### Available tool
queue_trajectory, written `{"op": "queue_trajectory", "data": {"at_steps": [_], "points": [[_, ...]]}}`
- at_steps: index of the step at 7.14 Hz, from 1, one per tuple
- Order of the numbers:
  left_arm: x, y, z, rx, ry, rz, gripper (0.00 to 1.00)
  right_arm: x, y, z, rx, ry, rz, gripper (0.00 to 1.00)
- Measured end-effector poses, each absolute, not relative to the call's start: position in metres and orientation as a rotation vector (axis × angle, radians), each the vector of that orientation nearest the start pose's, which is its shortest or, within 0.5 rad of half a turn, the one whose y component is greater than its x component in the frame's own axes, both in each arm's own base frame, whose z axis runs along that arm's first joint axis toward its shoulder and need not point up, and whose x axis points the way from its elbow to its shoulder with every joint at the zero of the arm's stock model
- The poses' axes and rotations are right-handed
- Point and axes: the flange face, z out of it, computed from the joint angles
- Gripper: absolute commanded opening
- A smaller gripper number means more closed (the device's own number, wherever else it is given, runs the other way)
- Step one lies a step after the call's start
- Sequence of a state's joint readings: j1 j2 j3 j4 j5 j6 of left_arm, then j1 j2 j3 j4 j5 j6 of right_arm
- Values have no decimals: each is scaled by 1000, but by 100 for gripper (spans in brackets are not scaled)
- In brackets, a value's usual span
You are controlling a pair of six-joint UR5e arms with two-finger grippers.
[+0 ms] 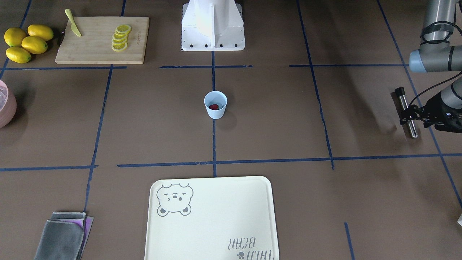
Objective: Mash ice and strawberries in cup
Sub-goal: 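Grasp the steel muddler rod upright with the left gripper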
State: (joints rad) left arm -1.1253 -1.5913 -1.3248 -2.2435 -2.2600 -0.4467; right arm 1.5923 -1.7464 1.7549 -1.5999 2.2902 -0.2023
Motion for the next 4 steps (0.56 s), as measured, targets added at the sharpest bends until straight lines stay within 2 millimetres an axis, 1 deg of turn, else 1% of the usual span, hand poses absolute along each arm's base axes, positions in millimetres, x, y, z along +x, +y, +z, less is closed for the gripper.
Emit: {"op": "queue_trajectory", "data": {"at_steps": [1, 3, 4], "points": [[159, -494, 701, 96, 793, 153, 0, 77, -415, 655, 61, -718, -166, 99], [160, -495, 697, 103, 794, 156, 0, 77, -414, 655, 60, -718, -164, 99], [161, -497, 686, 118, 803, 164, 0, 77, -415, 654, 61, -718, -164, 99]]}}
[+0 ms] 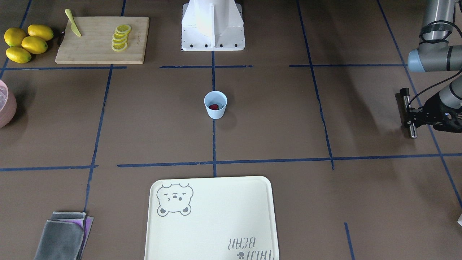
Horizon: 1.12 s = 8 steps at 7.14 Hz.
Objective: Mash ice and strawberries in cup
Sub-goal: 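Grasp the steel muddler rod upright with the left gripper, then lift the steel rod and carry it above the light-blue cup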
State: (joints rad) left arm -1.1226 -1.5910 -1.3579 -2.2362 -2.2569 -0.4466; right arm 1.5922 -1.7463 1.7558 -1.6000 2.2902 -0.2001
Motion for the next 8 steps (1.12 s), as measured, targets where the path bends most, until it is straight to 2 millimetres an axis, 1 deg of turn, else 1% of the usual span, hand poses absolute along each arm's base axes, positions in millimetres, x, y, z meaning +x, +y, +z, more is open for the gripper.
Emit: {"op": "queue_trajectory", "data": {"at_steps": [1, 2, 3, 5, 6, 8], "points": [[161, -501, 666, 152, 817, 176, 0, 77, -415, 653, 63, -718, -164, 99], [158, -506, 637, 210, 835, 191, 0, 77, -415, 652, 65, -717, -165, 99], [156, -517, 593, 297, 862, 217, 1, 77, -415, 651, 67, -717, -164, 99], [168, -556, 484, 515, 933, 290, 1, 78, -415, 650, 71, -717, -163, 99], [174, -566, 442, 606, 977, 307, 0, 78, -415, 649, 72, -717, -163, 99], [180, -561, 388, 835, 1081, 376, 0, 78, -415, 648, 74, -716, -162, 99]]}}
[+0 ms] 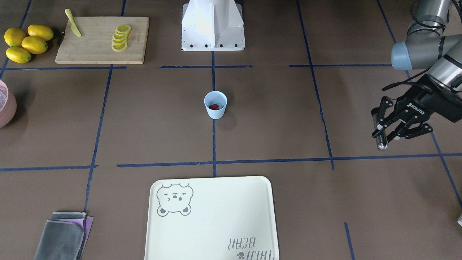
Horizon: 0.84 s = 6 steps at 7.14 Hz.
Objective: Mash ice and strawberries in cup
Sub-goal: 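Lift the steel rod and carry it above the light-blue cup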
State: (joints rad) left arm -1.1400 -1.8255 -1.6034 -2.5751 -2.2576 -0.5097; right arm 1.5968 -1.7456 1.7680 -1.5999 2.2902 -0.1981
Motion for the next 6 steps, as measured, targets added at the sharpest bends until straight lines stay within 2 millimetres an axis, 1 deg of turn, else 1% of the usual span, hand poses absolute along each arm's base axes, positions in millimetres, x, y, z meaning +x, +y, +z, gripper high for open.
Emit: {"op": "queue_trajectory", "data": {"at_steps": [1, 2, 3, 4, 5, 6], "points": [[192, -559, 357, 929, 1133, 423, 0, 79, -415, 647, 75, -716, -162, 99], [213, -556, 321, 1008, 1190, 478, 0, 80, -415, 646, 78, -716, -161, 99], [230, -549, 292, 1087, 1244, 535, 0, 80, -414, 644, 81, -716, -161, 99], [247, -538, 273, 1173, 1293, 588, 0, 80, -413, 644, 83, -716, -160, 99], [274, -523, 263, 1278, 1345, 621, 0, 81, -413, 643, 84, -717, -159, 99], [311, -501, 259, 1383, 1404, 614, 0, 81, -413, 643, 85, -717, -158, 99]]}}
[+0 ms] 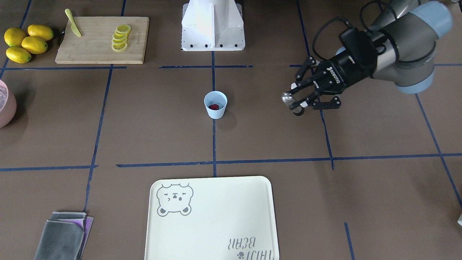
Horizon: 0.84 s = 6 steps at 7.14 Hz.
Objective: Mash ice and strawberries in cup
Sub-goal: 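Lift the steel rod and carry it above the light-blue cup, then press the steel rod down into the cup onto the strawberry and ice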
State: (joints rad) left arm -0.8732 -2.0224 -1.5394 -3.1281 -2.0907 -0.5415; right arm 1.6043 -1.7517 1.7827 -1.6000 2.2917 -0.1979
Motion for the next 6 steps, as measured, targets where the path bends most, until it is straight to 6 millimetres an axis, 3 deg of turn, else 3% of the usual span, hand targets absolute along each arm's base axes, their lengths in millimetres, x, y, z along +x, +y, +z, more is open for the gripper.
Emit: {"op": "queue_trajectory", "data": {"at_steps": [2, 4, 6], "points": [[383, -446, 246, 1525, 1527, 494, 0, 84, -413, 642, 90, -716, -153, 99], [442, -397, 231, 1599, 1572, 395, 0, 85, -413, 640, 95, -716, -152, 99], [477, -379, 223, 1628, 1568, 347, 0, 86, -412, 639, 96, -715, -152, 99]]}}
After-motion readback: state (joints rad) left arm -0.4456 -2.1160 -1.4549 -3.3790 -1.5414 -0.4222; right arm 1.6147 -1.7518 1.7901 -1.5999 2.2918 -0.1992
